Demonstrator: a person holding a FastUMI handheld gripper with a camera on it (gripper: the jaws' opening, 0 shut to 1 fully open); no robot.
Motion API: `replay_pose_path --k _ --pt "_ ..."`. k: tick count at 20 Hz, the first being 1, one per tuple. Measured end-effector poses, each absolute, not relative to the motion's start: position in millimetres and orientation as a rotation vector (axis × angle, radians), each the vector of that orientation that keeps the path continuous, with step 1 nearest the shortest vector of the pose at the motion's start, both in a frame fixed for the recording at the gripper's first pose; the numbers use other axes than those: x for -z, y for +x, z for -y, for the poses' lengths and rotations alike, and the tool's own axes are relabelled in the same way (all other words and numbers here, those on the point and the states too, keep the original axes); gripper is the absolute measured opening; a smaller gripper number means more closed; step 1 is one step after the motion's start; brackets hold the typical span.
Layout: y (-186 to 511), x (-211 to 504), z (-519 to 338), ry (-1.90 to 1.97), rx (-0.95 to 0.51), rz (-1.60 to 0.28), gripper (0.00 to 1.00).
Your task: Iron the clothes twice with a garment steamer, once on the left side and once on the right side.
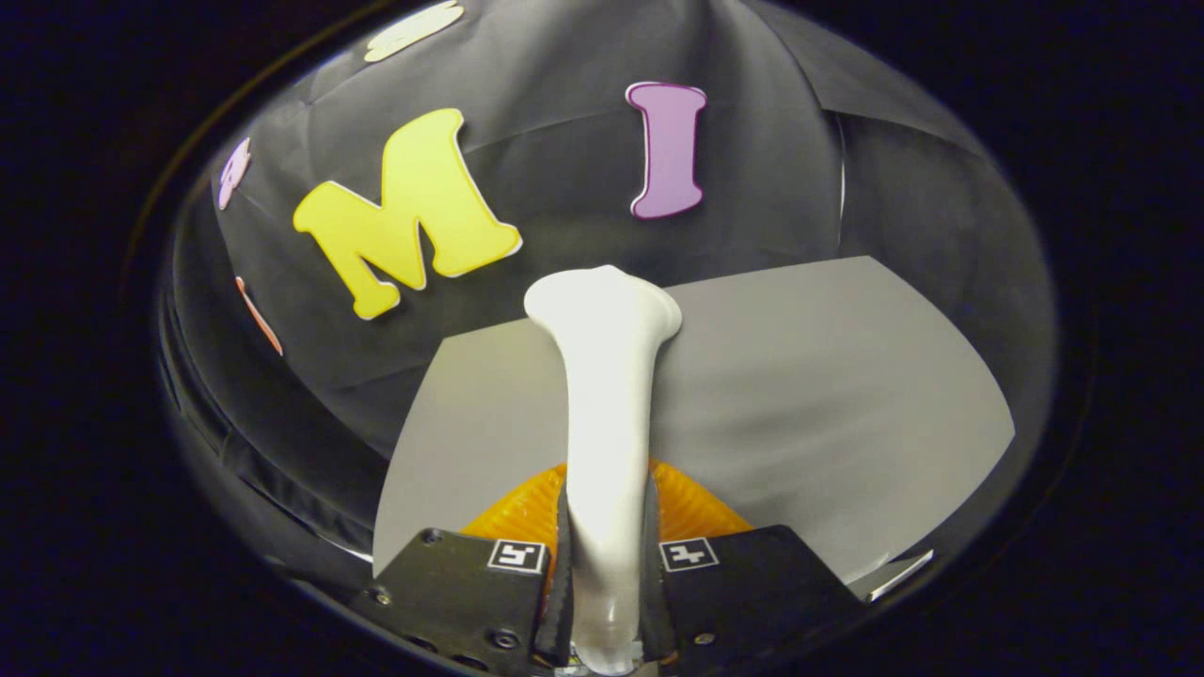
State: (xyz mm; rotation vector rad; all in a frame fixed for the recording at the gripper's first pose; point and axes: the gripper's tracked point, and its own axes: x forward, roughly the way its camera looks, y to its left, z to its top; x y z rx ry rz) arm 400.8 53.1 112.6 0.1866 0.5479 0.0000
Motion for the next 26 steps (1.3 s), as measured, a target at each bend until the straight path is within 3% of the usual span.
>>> replay_pose_path --k 10,19,26 --pt "307 -153 -96 0.163 0.051 -0.273 0.30" --pt "215 -165 -163 0.128 0.033 -0.193 0.30" --pt "162 -200 -223 0.069 0.041 -0.027 0.30"
